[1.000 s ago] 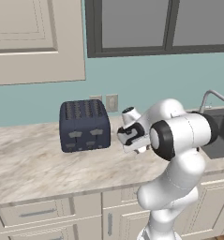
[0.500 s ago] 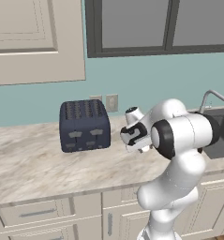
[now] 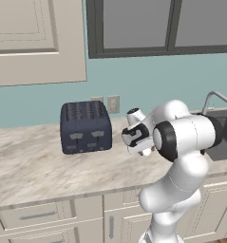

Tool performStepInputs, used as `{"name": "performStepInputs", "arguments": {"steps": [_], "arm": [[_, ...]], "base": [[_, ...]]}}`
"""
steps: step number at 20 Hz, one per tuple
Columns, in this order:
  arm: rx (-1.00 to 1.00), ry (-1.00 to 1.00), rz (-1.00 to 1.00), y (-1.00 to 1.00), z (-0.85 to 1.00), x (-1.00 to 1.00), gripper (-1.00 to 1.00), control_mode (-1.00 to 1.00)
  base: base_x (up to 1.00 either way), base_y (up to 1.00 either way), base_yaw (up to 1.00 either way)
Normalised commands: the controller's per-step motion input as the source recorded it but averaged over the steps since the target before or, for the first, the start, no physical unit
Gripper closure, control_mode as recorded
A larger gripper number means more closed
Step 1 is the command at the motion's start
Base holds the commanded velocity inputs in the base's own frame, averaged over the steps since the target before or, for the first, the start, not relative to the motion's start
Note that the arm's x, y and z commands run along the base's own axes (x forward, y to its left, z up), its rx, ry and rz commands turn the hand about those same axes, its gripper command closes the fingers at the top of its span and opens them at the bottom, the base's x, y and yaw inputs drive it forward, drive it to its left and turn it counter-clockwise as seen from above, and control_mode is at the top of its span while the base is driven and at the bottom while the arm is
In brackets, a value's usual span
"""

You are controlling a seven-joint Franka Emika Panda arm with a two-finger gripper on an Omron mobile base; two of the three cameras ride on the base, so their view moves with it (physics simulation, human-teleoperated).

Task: Gather the eggs and milk located in the vicinity of the sink area and place them right next to the bowl.

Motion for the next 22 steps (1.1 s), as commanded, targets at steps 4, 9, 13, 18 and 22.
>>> {"name": "performStepInputs", "arguments": {"steps": [4, 9, 13, 18, 22], "arm": [[0.00, 0.00, 0.00, 0.00, 0.09, 0.00, -1.00, -1.00], [0.00, 0.00, 0.00, 0.00, 0.36, 0.00, -1.00, -1.00], [-0.01, 0.00, 0.00, 0.11, 0.41, -0.09, -1.00, -1.00], [-0.01, 0.00, 0.00, 0.06, 0.40, -0.15, -1.00, -1.00], [0.00, 0.00, 0.00, 0.01, 0.40, -0.35, -1.00, -1.00]], "base": [[0.00, 0.00, 0.00], [0.00, 0.00, 0.00], [0.00, 0.00, 0.00], [0.00, 0.00, 0.00], [0.00, 0.00, 0.00]]}}
